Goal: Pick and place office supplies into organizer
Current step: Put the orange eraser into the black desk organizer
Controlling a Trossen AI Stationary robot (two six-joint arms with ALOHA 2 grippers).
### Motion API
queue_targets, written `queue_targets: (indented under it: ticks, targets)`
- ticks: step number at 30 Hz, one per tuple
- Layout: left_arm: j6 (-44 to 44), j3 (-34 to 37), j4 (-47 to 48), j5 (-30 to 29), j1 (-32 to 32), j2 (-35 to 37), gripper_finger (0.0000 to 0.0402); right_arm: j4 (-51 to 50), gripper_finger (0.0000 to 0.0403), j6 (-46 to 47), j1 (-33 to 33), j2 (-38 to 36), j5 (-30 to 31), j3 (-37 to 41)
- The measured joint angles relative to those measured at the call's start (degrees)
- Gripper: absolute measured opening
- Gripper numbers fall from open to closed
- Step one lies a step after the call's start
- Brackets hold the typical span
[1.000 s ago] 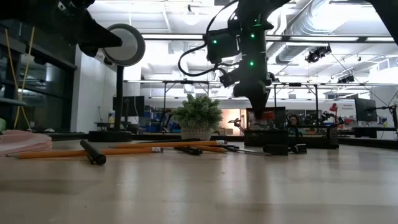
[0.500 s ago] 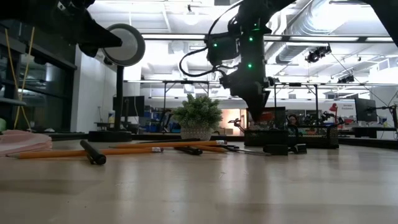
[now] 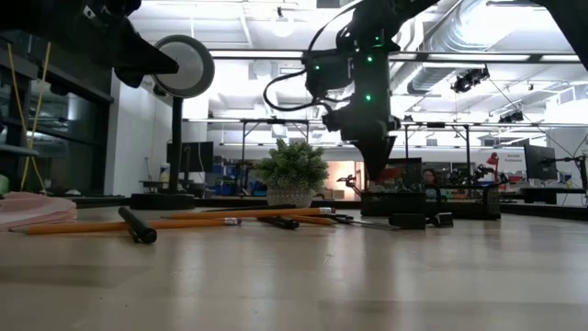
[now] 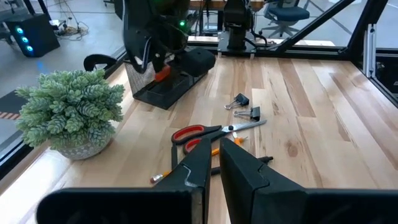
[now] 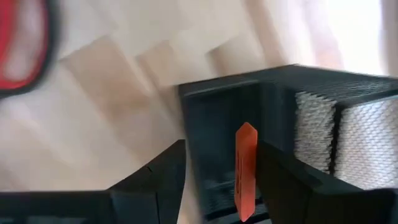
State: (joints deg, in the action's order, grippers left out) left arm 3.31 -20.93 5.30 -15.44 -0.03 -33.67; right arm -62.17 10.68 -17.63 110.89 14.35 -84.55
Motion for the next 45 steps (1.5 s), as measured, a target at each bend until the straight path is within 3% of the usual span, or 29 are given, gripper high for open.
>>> queue_targets:
  ticks: [14,27,32,45]
  targets:
    - [0.17,0.00,0.08,0.00,0.00,0.00,0.0024,-0.92,0.0130,2.86,-3.04,0.02,-7.40,0.00]
    - [0.19,0.00,0.09,-0.01,0.00,0.00,0.0024,-0.18,0.0012,0.35,-3.23,0.02,-6.30,0.00]
    - [0.20,0.00,0.32,-0.02,0.01,0.00,0.0024,2.03,0.0026,-1.67,-3.23,0.02,-4.29,0.00]
    - [0.22,0.00,0.50,-0.02,0.00,-0.02,0.0024,2.10,0.0055,-0.66,-3.43,0.02,-7.19,0.00]
